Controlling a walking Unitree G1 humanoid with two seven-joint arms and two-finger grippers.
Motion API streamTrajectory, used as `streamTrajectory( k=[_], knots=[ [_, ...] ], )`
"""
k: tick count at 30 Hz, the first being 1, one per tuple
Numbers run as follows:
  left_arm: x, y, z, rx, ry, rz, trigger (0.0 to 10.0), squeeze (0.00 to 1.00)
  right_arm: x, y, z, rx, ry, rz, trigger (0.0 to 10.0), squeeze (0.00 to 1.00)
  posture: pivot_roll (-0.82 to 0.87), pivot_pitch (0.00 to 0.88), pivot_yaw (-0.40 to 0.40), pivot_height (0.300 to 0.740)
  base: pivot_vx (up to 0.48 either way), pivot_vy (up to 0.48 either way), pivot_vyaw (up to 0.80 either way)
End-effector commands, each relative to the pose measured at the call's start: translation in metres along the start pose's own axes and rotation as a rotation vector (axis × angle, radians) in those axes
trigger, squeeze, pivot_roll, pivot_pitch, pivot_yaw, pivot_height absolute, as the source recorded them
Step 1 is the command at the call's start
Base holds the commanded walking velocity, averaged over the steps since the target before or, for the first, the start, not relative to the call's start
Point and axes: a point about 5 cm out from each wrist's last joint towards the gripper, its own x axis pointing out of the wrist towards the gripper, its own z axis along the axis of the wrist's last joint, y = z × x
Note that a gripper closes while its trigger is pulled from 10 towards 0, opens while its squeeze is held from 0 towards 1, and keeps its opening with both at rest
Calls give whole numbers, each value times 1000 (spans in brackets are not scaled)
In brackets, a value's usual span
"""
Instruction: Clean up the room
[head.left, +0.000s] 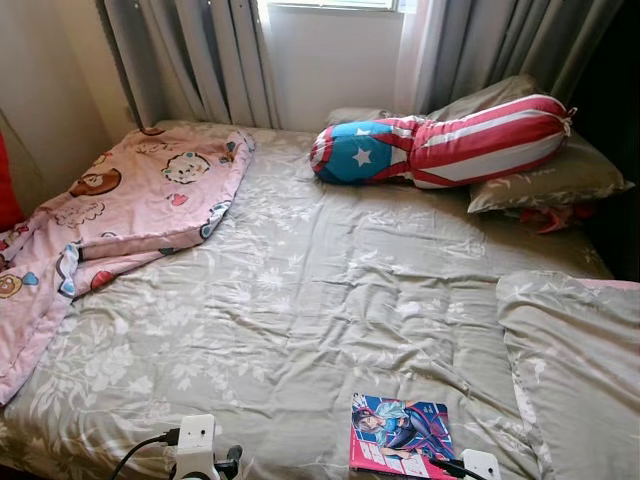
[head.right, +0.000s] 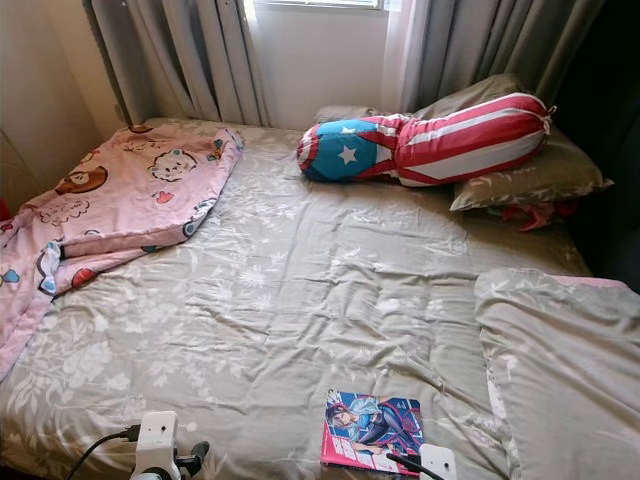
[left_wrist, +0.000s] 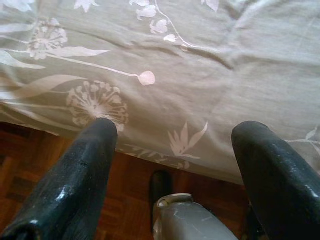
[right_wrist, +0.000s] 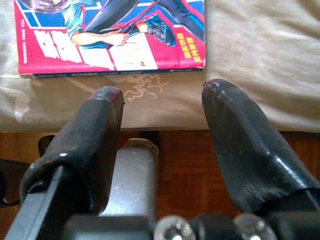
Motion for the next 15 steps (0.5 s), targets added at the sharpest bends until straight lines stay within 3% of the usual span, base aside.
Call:
streamTrajectory(
  k=[1,7,10,13,15],
  knots=[
    [-1,6,-5,8,23,22,10000,0,-1,-3,0,10,-6,-2,10000,0,14,0,15,740,0,0,0],
    [-3,11,-10,-1,39,42,10000,0,1,-2,6,22,-21,-1,10000,0,0,0,27,740,0,0,0],
    [-4,15,-11,-9,43,51,10000,0,5,18,9,-33,-7,15,10000,0,7,0,24,740,0,0,152],
    [-4,15,-13,-11,45,53,10000,0,7,36,8,-48,-5,34,10000,0,11,0,22,740,0,0,800],
    [-5,15,-13,-14,46,54,10000,0,7,39,8,-47,-4,36,10000,0,12,0,22,740,0,0,800]
  ],
)
